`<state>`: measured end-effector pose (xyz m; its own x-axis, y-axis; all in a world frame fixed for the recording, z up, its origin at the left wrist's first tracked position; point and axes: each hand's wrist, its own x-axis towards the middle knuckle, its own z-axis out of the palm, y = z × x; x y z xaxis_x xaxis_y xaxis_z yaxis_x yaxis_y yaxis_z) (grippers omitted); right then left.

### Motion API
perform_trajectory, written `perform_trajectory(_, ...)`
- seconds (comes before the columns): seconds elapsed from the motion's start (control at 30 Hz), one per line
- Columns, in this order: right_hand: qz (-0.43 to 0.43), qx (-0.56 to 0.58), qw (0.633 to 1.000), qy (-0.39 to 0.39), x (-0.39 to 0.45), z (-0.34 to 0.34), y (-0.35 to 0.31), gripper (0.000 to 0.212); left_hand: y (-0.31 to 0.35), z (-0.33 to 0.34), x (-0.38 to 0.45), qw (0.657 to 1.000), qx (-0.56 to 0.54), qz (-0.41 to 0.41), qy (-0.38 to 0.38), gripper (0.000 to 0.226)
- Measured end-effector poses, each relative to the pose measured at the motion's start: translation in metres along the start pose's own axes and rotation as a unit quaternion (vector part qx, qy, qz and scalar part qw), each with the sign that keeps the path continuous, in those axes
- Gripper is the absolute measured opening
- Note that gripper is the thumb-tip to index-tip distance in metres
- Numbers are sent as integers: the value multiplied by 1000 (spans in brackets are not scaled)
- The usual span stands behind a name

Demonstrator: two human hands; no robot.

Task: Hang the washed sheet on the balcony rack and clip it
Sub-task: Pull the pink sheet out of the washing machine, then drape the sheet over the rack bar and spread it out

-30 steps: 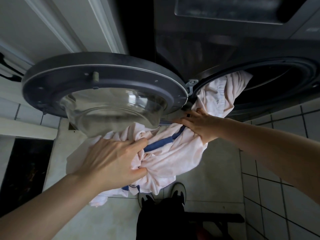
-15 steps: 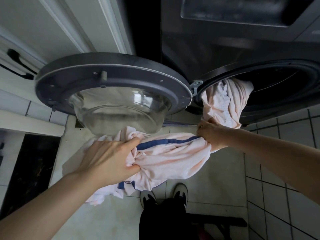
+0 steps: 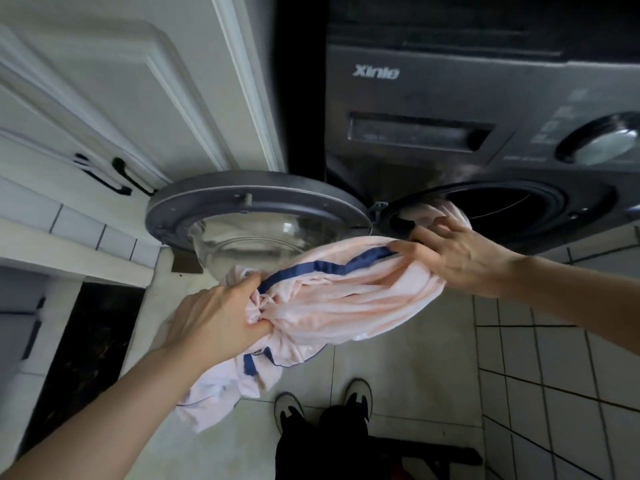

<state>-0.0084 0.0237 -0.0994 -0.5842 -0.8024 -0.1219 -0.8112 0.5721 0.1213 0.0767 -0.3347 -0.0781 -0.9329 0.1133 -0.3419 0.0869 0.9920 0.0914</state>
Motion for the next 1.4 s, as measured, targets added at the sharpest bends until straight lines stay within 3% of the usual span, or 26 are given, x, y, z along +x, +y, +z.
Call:
perform_trajectory(0.23,-45,-74,996,16,-7,-91,-2,69,-1,-64,-33,999,-4,23,43,55)
perform_trajectory(0.43,-21,-75,997,-27,-10,-164,-23,88,-15,-117,-60,997,-18,50,61,48)
perform_trajectory(0.63,7,-137,990,-18,-9,-233,-41,102,-31,-164,-84,992,-23,89,86,49)
perform_trajectory(1.03,53,-201,978,31,-42,-363,-78,89,-42,-243,-110,976,-33,158,145,45)
perform_trajectory(1.4,59,-299,950,68,-79,-477,-82,57,-14,-318,-119,954,-84,203,205,50)
